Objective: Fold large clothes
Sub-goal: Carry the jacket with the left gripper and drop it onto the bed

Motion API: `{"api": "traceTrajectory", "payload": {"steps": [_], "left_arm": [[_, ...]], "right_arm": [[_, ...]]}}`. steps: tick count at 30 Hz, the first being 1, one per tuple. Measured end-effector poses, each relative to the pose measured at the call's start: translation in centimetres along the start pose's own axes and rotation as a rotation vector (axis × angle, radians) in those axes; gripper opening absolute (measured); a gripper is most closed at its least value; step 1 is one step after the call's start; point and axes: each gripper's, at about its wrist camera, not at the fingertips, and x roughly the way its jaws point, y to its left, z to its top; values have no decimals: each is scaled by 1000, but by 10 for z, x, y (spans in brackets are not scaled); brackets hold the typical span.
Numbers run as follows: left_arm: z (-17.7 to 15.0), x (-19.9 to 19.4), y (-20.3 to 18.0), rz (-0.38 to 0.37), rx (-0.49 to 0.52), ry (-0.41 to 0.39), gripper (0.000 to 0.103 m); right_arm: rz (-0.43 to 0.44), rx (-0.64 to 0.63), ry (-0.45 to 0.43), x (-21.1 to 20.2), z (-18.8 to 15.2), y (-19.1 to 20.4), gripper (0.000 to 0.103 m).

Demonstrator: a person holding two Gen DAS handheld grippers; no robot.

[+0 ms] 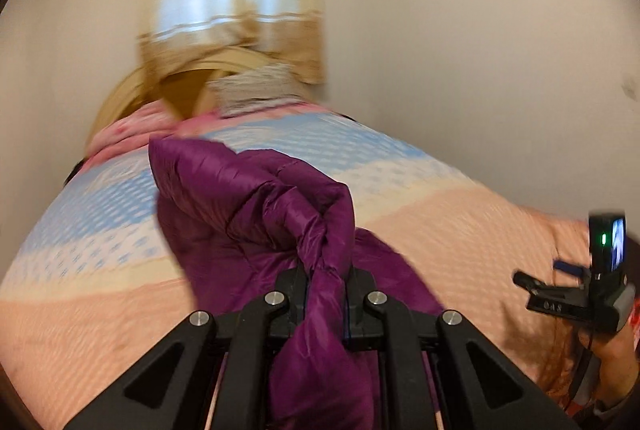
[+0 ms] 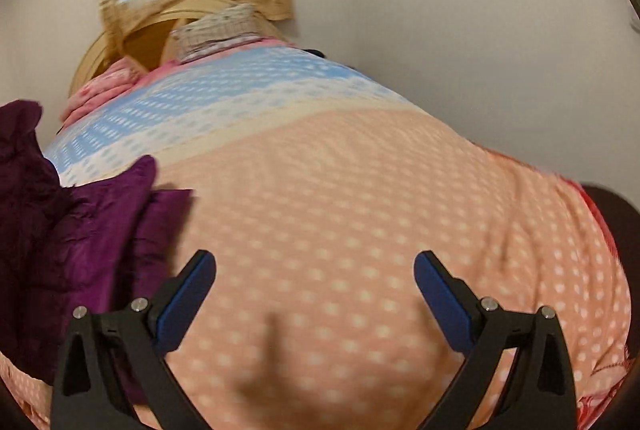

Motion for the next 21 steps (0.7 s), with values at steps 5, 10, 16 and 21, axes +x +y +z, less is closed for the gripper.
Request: {"api": "traceTrajectory", "payload": {"steps": [5,10,16,21], "left_arm": [[-39,59,-78,-59,173,120,9],[-73,80,-111,-47,301,152,10],[-55,52,-114,2,352,96,21],[-38,-6,-109,-7,341,-30,84]], "right_arm": [[6,41,21,-3,-15,-24,101],[25,50,25,-4,-20,-30,101],[15,29,37,4,-25,-25,101],[0,38,30,0,-21,-27,100]]}}
